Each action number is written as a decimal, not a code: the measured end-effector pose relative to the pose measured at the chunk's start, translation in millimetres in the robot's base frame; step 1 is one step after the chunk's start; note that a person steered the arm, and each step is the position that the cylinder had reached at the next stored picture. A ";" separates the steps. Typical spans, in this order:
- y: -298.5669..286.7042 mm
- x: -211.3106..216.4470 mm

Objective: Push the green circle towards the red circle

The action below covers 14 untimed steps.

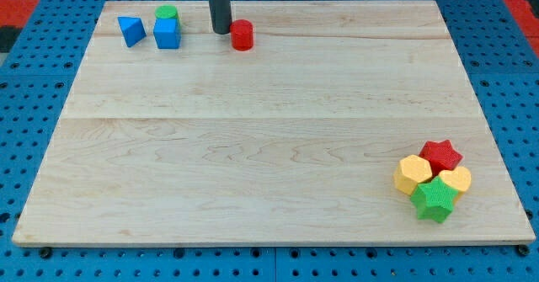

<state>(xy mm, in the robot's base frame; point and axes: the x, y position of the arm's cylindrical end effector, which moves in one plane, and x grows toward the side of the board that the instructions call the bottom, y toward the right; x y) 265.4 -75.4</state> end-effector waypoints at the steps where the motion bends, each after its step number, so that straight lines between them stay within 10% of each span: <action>1: -9.0 -30.9; 4: -127.1 -47.4; 14: -58.5 0.6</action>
<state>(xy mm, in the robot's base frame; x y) 266.0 -133.9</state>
